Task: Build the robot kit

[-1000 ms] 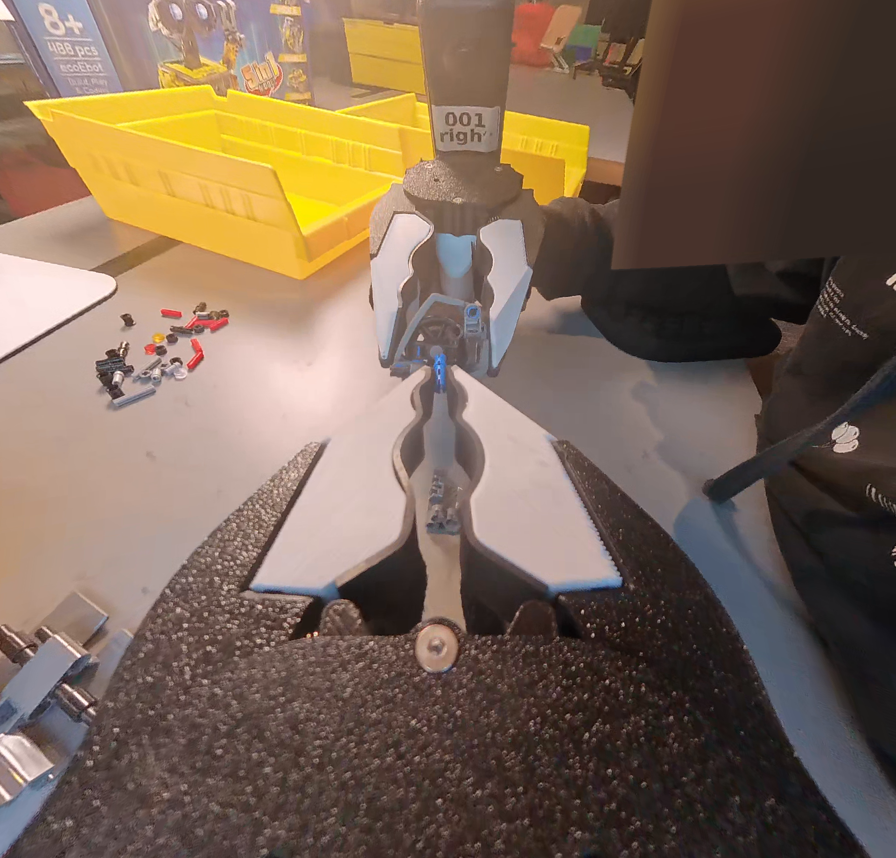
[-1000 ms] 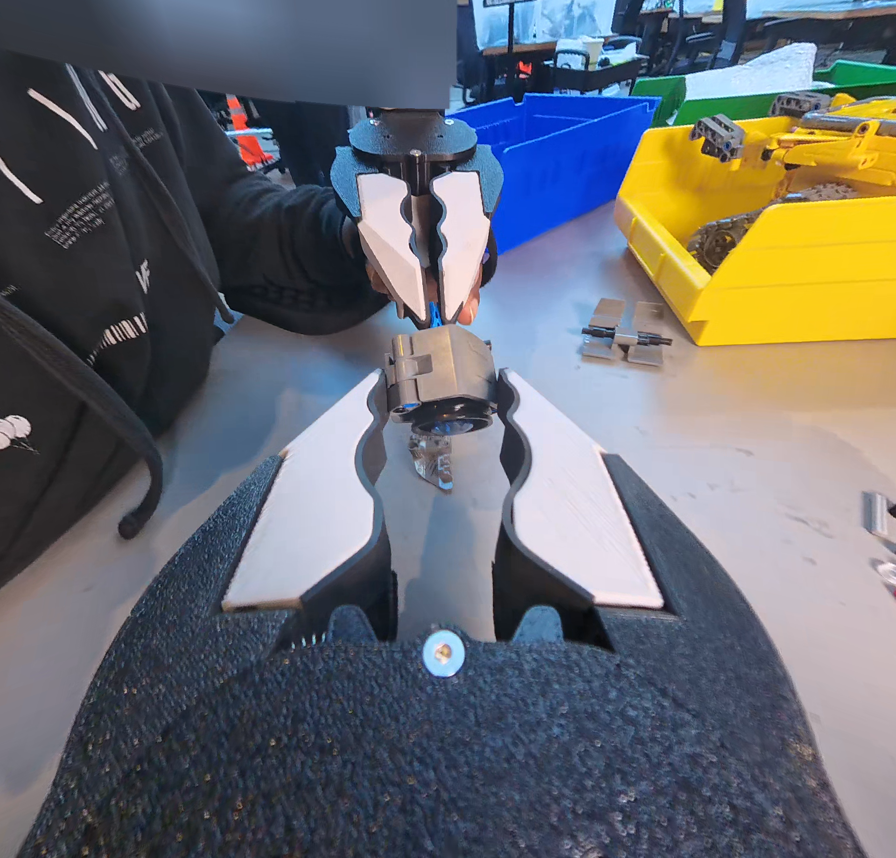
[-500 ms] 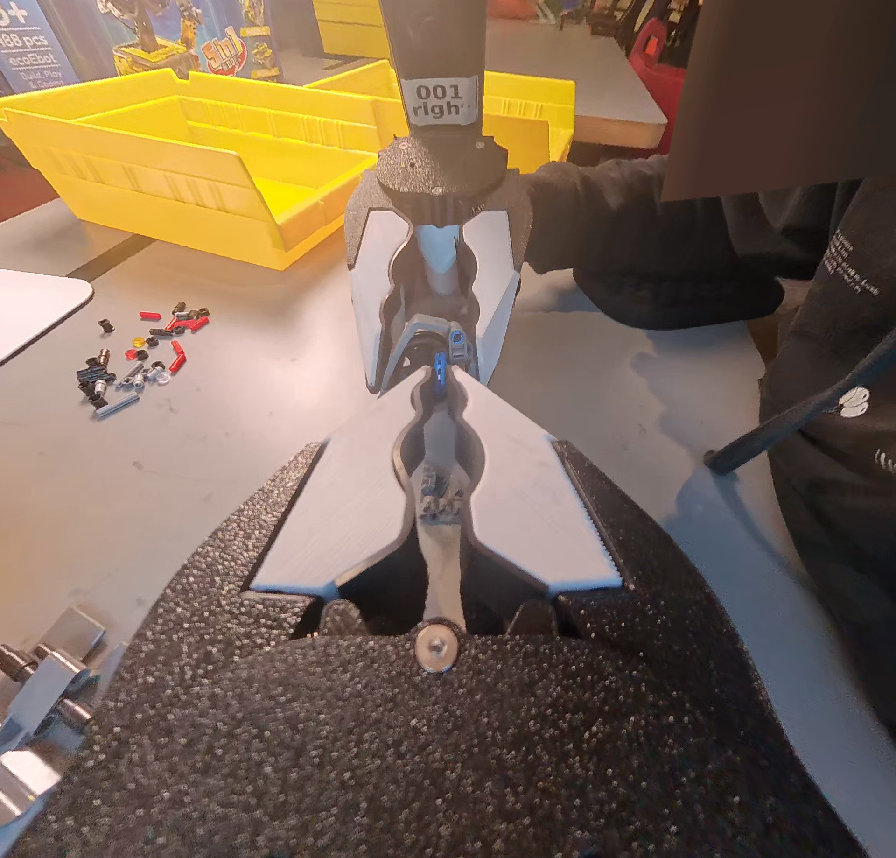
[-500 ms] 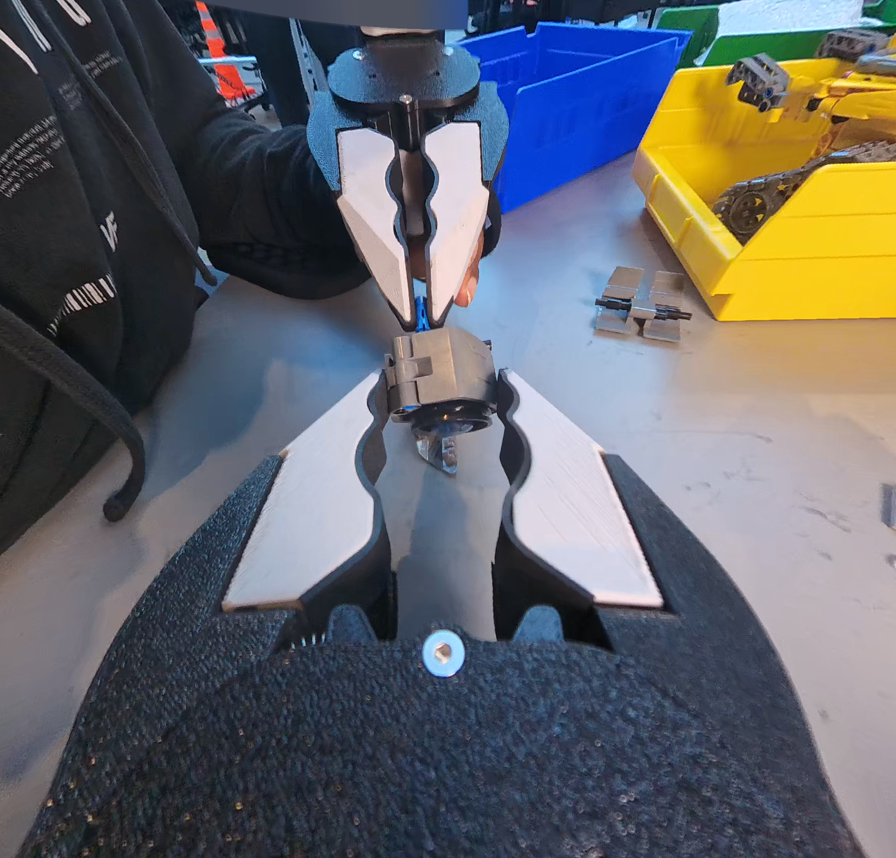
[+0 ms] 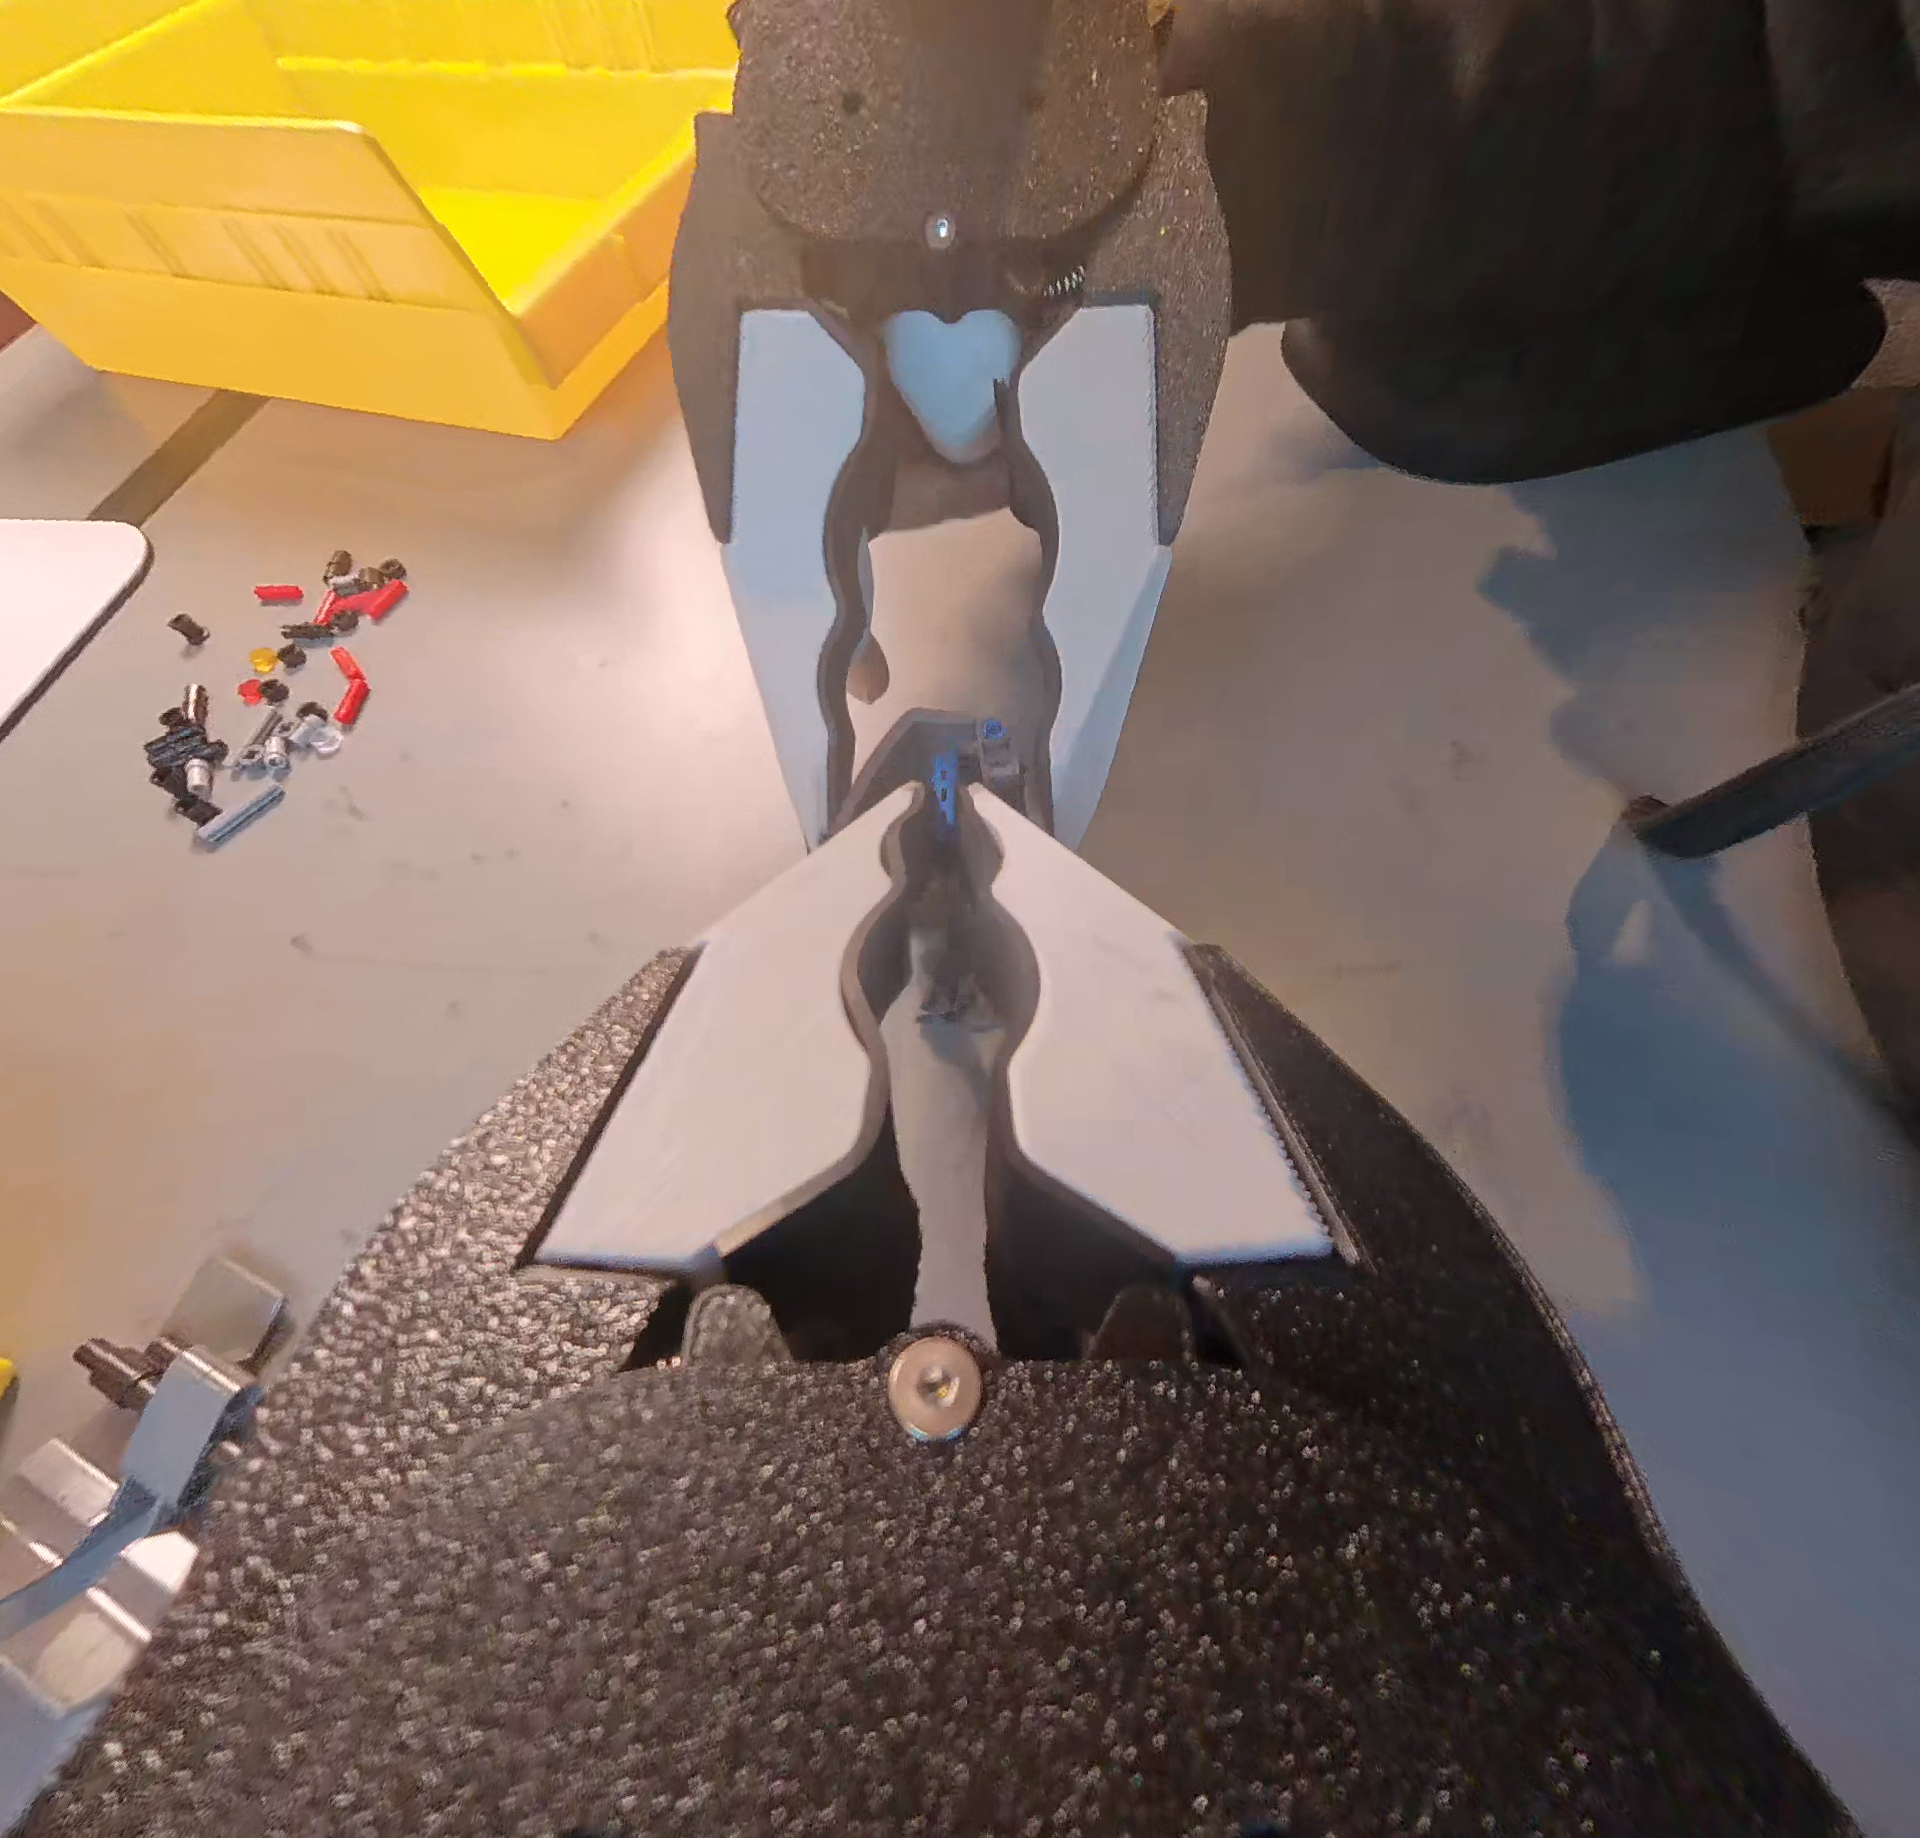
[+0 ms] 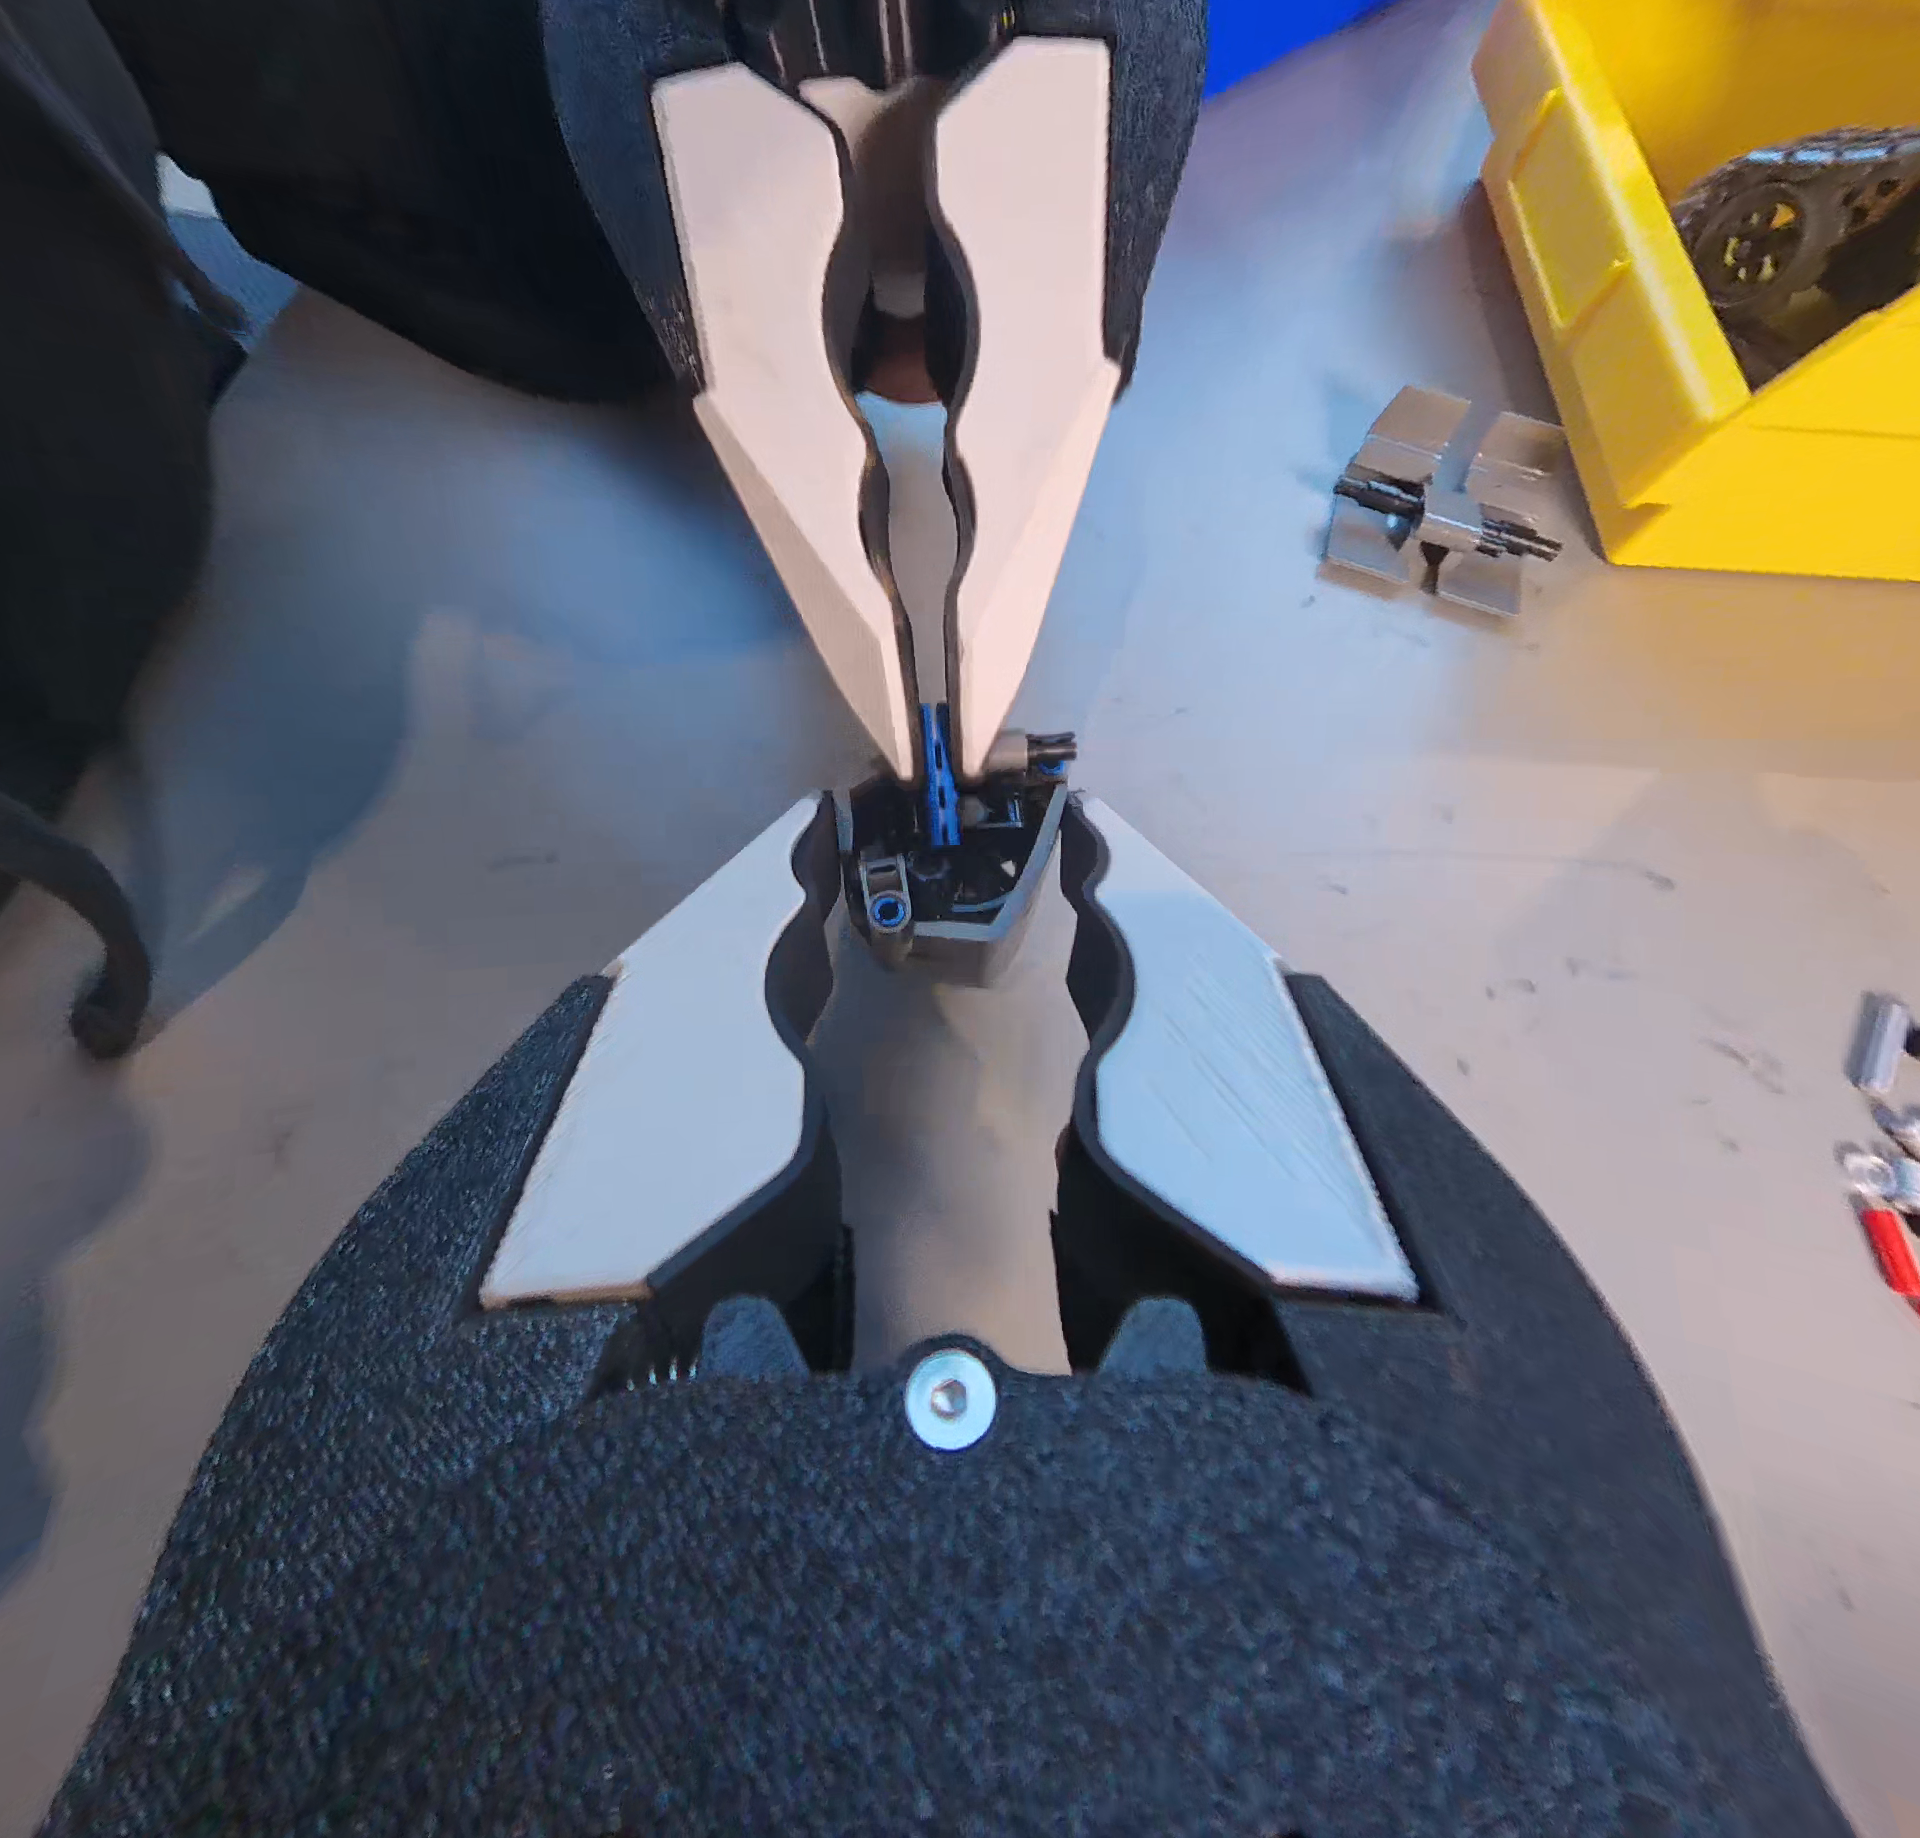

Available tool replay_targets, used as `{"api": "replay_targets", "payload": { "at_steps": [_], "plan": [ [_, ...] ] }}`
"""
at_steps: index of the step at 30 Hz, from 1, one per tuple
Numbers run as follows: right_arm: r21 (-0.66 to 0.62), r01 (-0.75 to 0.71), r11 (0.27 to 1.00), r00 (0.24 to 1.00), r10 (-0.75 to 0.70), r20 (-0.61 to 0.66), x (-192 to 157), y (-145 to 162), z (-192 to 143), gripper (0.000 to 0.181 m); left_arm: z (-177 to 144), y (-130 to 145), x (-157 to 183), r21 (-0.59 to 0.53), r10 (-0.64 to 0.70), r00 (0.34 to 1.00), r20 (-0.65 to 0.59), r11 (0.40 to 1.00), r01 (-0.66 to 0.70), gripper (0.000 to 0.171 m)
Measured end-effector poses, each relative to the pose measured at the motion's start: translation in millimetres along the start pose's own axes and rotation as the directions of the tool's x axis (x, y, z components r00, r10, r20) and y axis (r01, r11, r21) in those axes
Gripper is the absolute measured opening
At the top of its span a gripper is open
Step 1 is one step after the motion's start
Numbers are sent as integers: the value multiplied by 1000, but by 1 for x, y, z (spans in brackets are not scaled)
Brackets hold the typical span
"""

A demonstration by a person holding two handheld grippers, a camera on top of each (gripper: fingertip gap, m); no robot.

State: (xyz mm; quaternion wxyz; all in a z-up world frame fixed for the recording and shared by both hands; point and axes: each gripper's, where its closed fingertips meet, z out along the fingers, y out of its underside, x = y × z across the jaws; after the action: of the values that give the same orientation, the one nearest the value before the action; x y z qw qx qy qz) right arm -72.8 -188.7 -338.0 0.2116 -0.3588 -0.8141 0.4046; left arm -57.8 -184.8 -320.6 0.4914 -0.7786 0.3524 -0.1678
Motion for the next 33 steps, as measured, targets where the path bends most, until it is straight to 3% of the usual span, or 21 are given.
{"api": "replay_targets", "payload": {
  "at_steps": [5,14,16,19,22,26,30,33],
  "plan": [
    [-87,18,996,999,-22,-47,7,16,-2,42,3,5,0,-24,7,1000,7,1000,-7,3],
    [-99,-37,994,997,30,-74,14,37,-13,43,1,-1,-7,24,-46,999,29,999,45,3],
    [-130,-17,991,995,4,-96,17,41,-16,52,2,-2,-6,36,-68,998,18,997,67,3],
    [-43,21,999,992,-26,-121,16,16,-31,53,1,-4,-6,61,-114,993,-7,992,114,3],
    [61,108,992,987,-100,-126,3,-20,-41,36,-2,-12,-3,110,-168,984,-59,979,173,3],
    [-9,210,978,958,-207,-196,-2,-23,-33,9,-7,-23,3,166,-188,975,-116,964,206,3],
    [38,196,980,955,-182,-235,-3,-30,-36,4,-11,-31,4,211,-209,969,-135,949,234,3],
    [132,89,987,959,-49,-280,2,-36,-38,4,-16,-41,-2,288,-253,957,-139,915,283,3]
  ]
}}
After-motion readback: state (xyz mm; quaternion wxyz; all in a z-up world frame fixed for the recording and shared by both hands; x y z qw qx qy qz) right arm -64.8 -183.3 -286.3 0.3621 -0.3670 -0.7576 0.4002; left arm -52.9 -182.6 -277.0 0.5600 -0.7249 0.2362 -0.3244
